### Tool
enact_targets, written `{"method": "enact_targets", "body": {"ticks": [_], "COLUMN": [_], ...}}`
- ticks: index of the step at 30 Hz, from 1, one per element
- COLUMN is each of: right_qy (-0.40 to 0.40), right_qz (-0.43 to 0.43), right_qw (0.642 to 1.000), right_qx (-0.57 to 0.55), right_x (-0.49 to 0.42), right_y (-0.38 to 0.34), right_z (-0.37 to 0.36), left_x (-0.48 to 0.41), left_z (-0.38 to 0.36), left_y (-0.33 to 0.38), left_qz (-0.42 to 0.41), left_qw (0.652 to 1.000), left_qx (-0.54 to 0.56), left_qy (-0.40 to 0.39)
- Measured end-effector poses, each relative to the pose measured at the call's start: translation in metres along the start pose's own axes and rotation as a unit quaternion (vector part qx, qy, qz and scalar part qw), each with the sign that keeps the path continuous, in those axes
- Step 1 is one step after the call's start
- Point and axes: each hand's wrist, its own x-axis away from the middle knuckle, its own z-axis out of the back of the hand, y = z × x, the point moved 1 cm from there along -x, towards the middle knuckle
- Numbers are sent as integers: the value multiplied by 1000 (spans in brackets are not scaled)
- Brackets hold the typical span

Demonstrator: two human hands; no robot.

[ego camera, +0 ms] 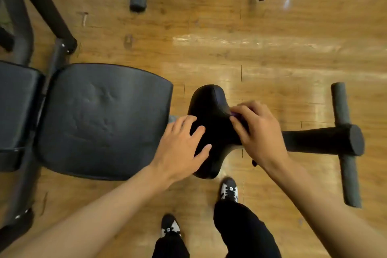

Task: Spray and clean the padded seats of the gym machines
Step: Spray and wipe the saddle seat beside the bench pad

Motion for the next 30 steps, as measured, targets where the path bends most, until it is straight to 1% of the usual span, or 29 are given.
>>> {"method": "enact_targets", "body": {"ticks": [3,7,10,12,15,17,19,22,24,26,28,30], "right_qy": [0,-72,-150,-183,-237,-273,-314,-405,-453,-448,-414,-399], "right_qz": [-70,-126,-125,-108,-117,-129,-146,-150,-127,-97,-70,-65], "right_qw": [992,973,957,953,936,925,910,872,860,871,892,896], "right_qx": [-102,-180,-215,-218,-231,-230,-230,-231,-198,-176,-167,-184], "right_x": [-5,-21,-26,-29,-37,-48,-61,-82,-93,-102,-110,-112], "right_y": [16,37,46,51,52,53,58,69,73,74,74,77], "right_z": [16,16,8,6,5,-1,-14,-38,-52,-66,-77,-83], "left_x": [-26,-55,-68,-73,-79,-84,-88,-88,-87,-88,-90,-91], "left_z": [13,-2,-19,-29,-37,-42,-50,-64,-72,-78,-82,-85], "left_y": [13,20,27,30,33,32,32,30,30,31,32,33], "left_qz": [59,164,228,253,290,297,290,289,276,267,265,263], "left_qw": [997,978,953,940,914,907,909,899,895,889,878,870], "left_qx": [47,122,191,220,270,286,288,327,350,371,392,407], "left_qy": [-11,-33,-54,-67,-86,-88,-79,-40,-2,38,69,87]}}
